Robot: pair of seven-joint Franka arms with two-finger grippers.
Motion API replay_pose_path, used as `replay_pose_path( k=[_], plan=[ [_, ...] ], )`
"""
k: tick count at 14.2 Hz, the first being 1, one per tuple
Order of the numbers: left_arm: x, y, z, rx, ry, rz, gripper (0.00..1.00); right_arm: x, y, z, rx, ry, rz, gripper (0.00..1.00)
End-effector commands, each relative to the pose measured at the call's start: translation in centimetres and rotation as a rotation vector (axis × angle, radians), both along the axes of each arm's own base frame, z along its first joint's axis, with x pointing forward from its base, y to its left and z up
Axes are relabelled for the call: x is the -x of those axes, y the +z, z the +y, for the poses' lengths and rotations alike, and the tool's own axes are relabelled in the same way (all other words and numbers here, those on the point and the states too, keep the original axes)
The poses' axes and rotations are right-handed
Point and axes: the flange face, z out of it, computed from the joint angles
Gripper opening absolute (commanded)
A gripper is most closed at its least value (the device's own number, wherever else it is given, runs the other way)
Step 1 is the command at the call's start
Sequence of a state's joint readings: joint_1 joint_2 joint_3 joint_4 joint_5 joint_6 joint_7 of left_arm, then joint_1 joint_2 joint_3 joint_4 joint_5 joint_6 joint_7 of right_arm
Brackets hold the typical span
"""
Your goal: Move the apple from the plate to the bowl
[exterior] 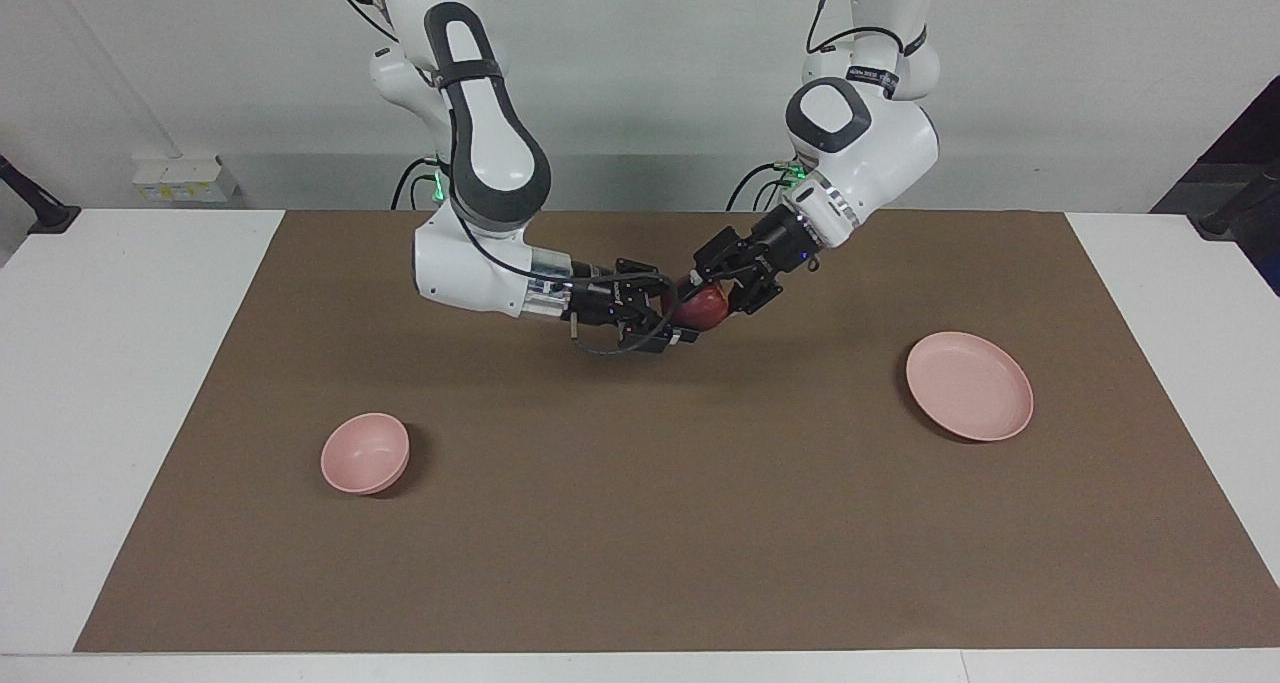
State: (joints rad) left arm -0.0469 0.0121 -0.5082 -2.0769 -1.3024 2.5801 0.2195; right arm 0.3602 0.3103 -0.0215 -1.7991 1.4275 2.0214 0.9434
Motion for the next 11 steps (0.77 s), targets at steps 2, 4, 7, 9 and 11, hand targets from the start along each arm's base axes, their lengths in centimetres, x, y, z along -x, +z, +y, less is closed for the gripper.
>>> replay_pose_path(
  k=[2, 4, 7, 9, 11],
  plan=[
    [0.6, 0.7, -0.7, -0.003, -0.016, 0.011, 1.0, -0.1, 1.2, 0.1, -0.014, -0.02, -0.003, 0.0],
    [0.4, 1.1, 0.1, -0.004, -0.003, 0.003, 1.0, -0.1, 1.2, 0.1, -0.012, -0.019, -0.002, 0.0],
    [-0.4, 1.4, 2.8, -0.004, 0.02, 0.009, 1.0, 0.0, 1.0, 0.1, 0.02, -0.002, -0.017, 0.0],
    [-1.1, 1.1, 4.6, -0.057, -0.041, 0.017, 1.0, -0.4, 1.0, -1.0, 0.045, -0.001, -0.027, 0.0],
    [-1.7, 0.8, 6.3, -0.13, -0.105, 0.019, 1.0, -0.7, 2.0, -1.2, 0.097, 0.03, -0.069, 0.0]
  ],
)
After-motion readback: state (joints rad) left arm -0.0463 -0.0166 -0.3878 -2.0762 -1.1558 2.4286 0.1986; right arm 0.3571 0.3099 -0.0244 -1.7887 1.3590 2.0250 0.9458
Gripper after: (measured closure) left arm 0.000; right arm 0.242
